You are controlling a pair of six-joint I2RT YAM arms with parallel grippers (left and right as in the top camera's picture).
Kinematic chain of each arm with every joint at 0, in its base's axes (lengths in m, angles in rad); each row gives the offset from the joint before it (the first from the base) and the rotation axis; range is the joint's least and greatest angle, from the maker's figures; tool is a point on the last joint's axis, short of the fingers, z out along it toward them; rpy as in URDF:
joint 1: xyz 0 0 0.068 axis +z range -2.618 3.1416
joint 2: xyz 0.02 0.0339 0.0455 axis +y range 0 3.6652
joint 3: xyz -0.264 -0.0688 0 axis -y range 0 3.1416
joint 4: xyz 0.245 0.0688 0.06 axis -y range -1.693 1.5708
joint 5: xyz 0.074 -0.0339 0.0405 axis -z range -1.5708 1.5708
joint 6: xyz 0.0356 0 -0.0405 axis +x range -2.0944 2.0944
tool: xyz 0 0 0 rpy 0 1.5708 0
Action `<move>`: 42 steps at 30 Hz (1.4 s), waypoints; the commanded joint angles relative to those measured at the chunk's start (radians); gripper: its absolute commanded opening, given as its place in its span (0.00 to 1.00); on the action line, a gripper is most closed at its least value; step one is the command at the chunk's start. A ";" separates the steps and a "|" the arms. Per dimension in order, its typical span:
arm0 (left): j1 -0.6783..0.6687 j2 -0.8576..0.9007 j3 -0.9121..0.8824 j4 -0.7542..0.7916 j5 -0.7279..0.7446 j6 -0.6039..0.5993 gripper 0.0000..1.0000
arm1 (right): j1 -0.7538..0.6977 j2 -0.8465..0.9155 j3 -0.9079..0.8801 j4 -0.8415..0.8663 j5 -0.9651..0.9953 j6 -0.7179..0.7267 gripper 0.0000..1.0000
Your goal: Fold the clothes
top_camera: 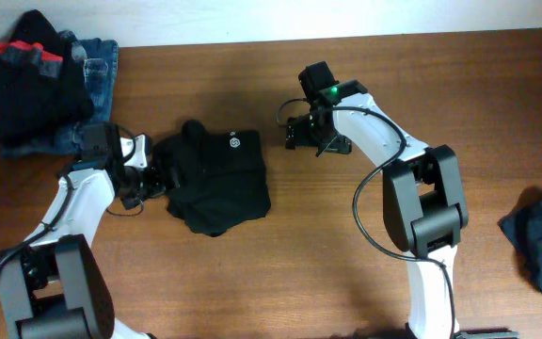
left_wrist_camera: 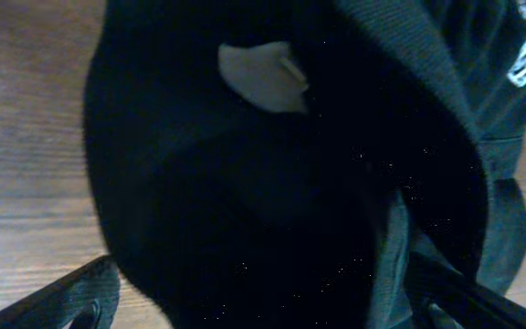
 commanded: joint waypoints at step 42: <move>-0.150 0.151 -0.010 0.159 0.095 -0.005 0.99 | 0.001 -0.002 -0.002 0.007 0.020 0.000 0.99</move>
